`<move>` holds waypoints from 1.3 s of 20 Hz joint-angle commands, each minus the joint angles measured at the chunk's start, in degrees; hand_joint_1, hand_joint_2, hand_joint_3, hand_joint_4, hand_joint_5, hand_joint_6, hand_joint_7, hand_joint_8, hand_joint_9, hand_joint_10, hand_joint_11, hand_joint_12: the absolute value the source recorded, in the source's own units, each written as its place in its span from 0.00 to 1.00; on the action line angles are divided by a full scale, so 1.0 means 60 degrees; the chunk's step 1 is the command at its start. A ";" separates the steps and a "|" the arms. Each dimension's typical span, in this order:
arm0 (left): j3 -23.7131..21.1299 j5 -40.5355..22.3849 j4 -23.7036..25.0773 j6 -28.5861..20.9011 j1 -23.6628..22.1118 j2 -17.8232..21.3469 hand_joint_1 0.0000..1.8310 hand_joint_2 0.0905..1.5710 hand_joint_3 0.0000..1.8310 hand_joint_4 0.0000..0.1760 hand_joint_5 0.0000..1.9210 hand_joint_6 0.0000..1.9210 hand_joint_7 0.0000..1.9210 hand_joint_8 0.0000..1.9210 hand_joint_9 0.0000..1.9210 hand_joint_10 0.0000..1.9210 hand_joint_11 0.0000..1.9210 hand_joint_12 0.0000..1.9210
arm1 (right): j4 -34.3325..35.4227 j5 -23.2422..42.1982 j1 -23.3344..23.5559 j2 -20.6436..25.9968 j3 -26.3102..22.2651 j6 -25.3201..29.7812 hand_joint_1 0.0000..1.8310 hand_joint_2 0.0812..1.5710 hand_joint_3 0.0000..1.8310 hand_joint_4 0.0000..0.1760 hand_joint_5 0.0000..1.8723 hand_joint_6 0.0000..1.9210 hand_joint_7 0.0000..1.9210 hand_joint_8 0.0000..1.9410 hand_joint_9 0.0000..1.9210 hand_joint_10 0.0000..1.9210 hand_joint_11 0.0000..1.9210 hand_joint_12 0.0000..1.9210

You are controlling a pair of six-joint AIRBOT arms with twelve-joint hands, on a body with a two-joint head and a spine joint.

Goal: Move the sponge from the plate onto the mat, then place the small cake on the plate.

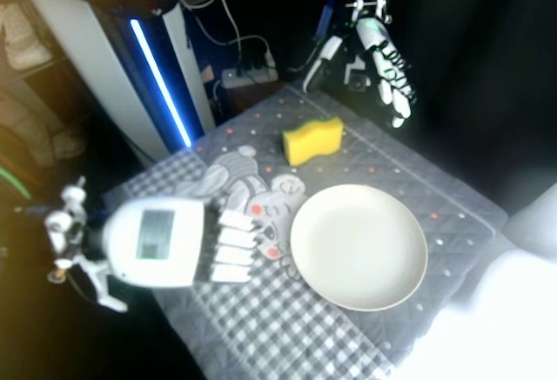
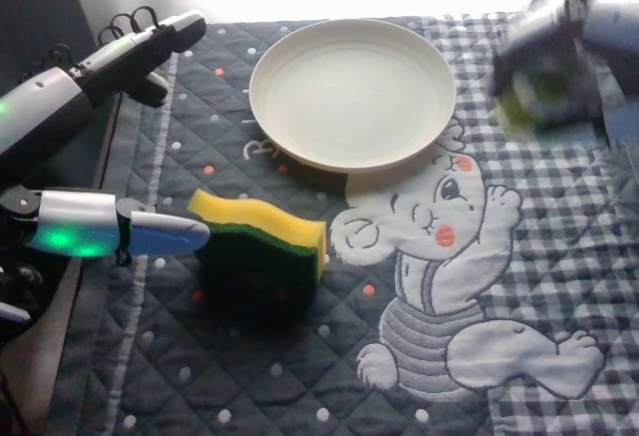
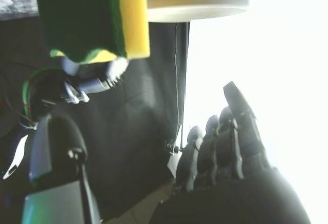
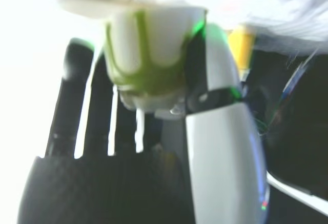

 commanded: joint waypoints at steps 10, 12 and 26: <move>0.0074 -0.1150 0.0216 -0.0081 -0.0345 -0.0183 0.50 0.46 0.00 0.48 0.05 0.00 0.03 0.00 0.02 0.01 0.00 0.43 | 0.0903 -0.1025 0.1385 -0.3676 0.2835 0.0032 0.76 0.65 0.00 0.00 0.60 0.38 0.63 0.34 0.49 0.54 0.25 0.65; 0.0077 -0.1158 0.0319 -0.0113 -0.0416 -0.0178 0.51 0.48 0.00 0.34 0.05 0.00 0.02 0.00 0.01 0.00 0.00 0.29 | 0.0897 -0.1578 0.1385 -0.4203 0.3236 0.0032 0.76 0.65 0.00 0.00 0.57 0.39 0.56 0.44 0.55 0.52 0.45 0.61; 0.0138 -0.1166 0.0478 -0.0188 -0.0598 -0.0203 0.53 0.49 0.00 0.00 0.09 0.01 0.05 0.00 0.05 0.00 0.00 0.55 | 0.0429 -0.2571 0.1383 -0.5037 0.3857 0.0032 0.57 0.57 0.00 0.68 0.15 0.00 0.13 0.00 0.17 0.01 0.00 0.60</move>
